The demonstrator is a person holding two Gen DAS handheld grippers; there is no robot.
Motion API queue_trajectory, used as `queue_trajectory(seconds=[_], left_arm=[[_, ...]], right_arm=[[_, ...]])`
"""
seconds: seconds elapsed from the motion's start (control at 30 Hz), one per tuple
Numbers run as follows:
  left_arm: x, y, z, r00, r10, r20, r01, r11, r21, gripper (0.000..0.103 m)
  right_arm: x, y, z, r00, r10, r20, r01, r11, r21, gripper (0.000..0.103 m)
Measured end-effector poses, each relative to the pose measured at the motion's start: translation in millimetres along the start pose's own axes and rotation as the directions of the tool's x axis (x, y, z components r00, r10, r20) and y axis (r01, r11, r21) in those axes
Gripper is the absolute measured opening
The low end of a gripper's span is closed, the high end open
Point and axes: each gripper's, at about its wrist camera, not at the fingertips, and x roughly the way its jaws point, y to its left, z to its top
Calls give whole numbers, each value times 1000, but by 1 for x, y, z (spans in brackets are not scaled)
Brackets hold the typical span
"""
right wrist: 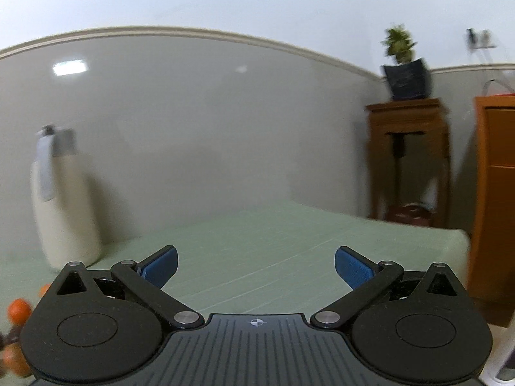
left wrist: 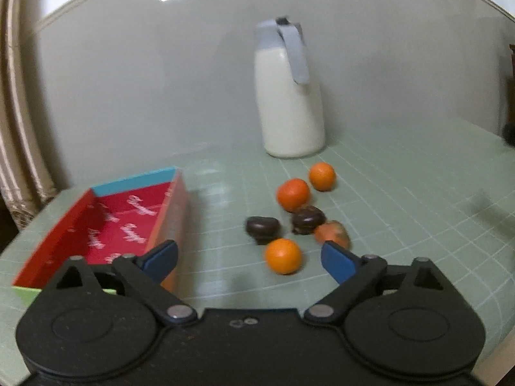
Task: Organize fruits
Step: 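Grasp a tangerine with the left gripper, then carry the tangerine into the red box and open the left gripper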
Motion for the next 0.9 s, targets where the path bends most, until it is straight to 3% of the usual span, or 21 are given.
queue_trajectory(seconds=[0.13, 0.3, 0.5, 0.73, 0.9], left_arm=[[23, -3, 3, 998, -28, -59, 27, 1000, -5, 68], [39, -5, 2, 994, -33, -102, 32, 999, -10, 58], [49, -4, -1, 990, -66, -127, 61, 997, -41, 23], [42, -8, -1, 995, -39, -92, 38, 999, -12, 22], [19, 0, 7, 998, 68, 11, -68, 998, 18, 22]], right_arm=[[5, -18, 4, 1000, -17, -17, 17, 999, 44, 103], [13, -24, 6, 1000, 0, -32, 2, 998, 67, 103], [11, -24, 7, 999, 30, -31, -28, 998, 60, 103], [8, -16, 4, 998, 52, -29, -50, 997, 52, 103], [5, -10, 1, 997, 72, -29, -70, 997, 43, 103]])
